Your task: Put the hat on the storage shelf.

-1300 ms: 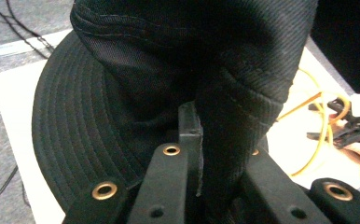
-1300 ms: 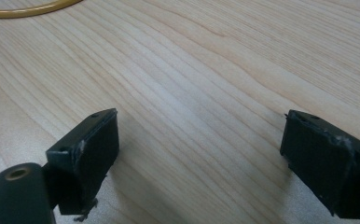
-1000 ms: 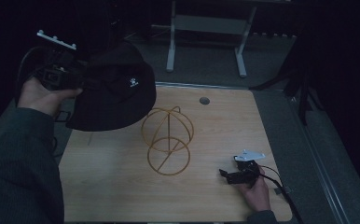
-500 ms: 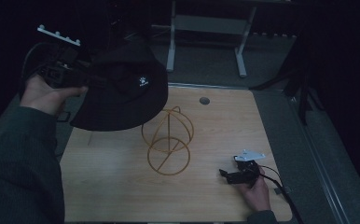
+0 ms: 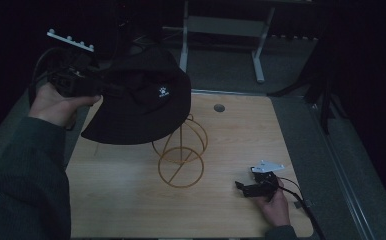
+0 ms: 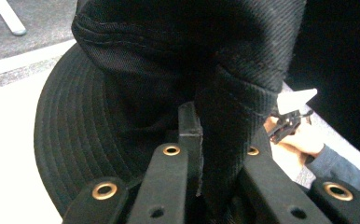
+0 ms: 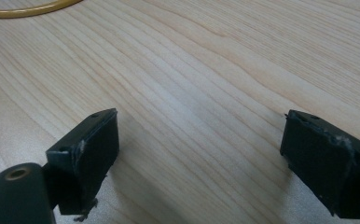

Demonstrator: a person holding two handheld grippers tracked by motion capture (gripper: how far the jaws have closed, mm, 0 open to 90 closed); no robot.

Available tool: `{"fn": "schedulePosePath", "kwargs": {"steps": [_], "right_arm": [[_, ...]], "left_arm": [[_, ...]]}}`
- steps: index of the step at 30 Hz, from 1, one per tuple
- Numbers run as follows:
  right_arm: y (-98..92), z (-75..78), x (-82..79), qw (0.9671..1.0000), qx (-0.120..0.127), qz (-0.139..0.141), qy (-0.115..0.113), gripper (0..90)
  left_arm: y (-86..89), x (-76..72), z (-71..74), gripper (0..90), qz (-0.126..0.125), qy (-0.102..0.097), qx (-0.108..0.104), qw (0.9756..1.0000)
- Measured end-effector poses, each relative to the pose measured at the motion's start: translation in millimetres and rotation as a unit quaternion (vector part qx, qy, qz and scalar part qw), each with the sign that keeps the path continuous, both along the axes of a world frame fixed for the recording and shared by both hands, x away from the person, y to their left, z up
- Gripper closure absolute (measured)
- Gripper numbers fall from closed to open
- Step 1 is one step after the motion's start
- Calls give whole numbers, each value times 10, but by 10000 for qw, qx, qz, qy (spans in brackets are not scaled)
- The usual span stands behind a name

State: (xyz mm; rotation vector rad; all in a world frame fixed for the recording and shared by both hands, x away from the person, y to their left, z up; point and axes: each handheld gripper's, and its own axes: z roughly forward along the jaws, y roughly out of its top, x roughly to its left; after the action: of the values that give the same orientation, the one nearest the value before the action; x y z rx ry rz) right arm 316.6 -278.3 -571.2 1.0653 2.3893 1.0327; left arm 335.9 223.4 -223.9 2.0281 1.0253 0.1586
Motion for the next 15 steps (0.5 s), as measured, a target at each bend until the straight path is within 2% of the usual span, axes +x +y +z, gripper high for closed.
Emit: {"fn": "schedulePosePath", "kwargs": {"steps": [9,15], "right_arm": [[2,1,-3,10000,7,-14,10,114],[1,1,-3,10000,4,-13,7,114]], "left_arm": [[-112,-19,-36,879,-279,-13,-125,9995],[-198,-28,-41,879,-437,-22,-91,9990]]}}
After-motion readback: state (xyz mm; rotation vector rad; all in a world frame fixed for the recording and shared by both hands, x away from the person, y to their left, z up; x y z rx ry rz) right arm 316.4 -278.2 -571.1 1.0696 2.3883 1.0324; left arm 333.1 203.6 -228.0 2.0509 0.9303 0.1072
